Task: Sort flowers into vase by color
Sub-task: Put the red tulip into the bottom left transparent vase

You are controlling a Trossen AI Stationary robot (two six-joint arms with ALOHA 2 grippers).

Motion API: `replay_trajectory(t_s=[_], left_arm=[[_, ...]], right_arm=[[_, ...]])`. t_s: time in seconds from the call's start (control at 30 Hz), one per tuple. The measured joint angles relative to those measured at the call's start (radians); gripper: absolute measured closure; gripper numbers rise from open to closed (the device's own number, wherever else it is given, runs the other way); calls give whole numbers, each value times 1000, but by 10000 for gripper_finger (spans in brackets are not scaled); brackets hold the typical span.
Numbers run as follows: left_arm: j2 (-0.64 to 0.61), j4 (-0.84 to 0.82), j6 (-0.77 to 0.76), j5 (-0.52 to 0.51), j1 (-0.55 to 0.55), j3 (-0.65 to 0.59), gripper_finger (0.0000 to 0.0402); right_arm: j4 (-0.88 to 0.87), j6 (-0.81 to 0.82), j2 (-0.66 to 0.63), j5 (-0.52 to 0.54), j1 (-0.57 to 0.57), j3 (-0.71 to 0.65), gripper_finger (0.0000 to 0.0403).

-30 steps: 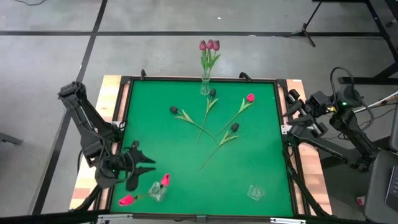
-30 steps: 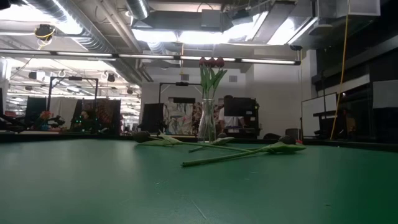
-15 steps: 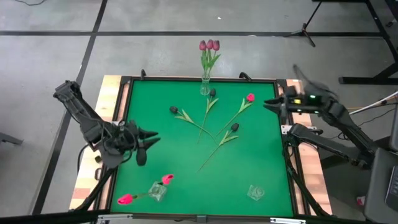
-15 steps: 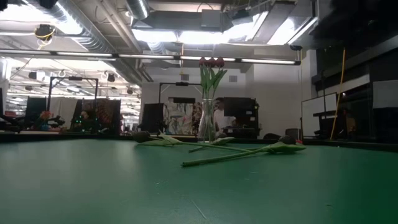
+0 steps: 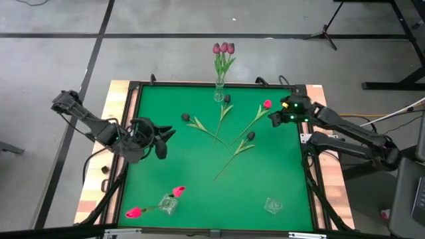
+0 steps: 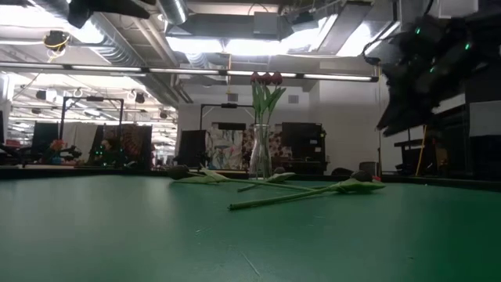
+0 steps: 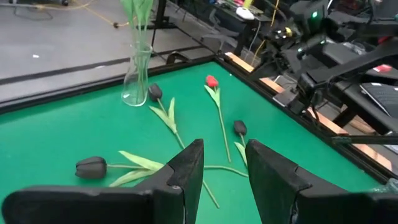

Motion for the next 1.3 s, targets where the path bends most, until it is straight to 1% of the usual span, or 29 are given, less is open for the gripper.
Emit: replay_trajectory(t_s=[0.03, 0.1, 0.17, 0.27, 0.37, 0.43, 0.5, 0.6, 0.67, 0.83, 0.9, 1.07, 1.3], left_arm=[[0, 0, 0, 8, 6, 0, 285], [0, 0, 1, 20, 16, 0, 285], [0, -1, 1, 22, 22, 0, 285], [0, -1, 1, 22, 22, 0, 285], [0, -1, 1, 33, 22, 0, 285], [0, -1, 1, 50, 22, 0, 285], [0, -1, 1, 64, 22, 0, 285], [0, -1, 0, 76, 22, 0, 285], [0, 0, 0, 77, 22, 0, 285], [0, 0, 0, 77, 22, 0, 285], [0, 0, -1, 77, 22, 0, 285], [0, -2, 0, 77, 22, 0, 285], [0, -4, 1, 85, 22, 0, 285]], right_arm=[[49, 22, 19, -12, 0, -23, 288], [94, 30, 57, -32, 1, -51, 288], [135, -14, 100, -56, 14, -58, 288], [178, -144, 157, -92, 67, -41, 288], [171, -372, 213, -103, 138, 4, 288], [119, -522, 253, -54, 182, 39, 288], [52, -662, 302, 31, 219, 84, 288], [-46, -838, 379, 133, 243, 151, 288], [-87, -933, 430, 148, 242, 187, 288], [-98, -1114, 548, 150, 241, 247, 288], [-93, -1159, 596, 152, 241, 262, 288], [-100, -1208, 709, 223, 241, 306, 288], [-103, -1212, 820, 269, 241, 397, 288]])
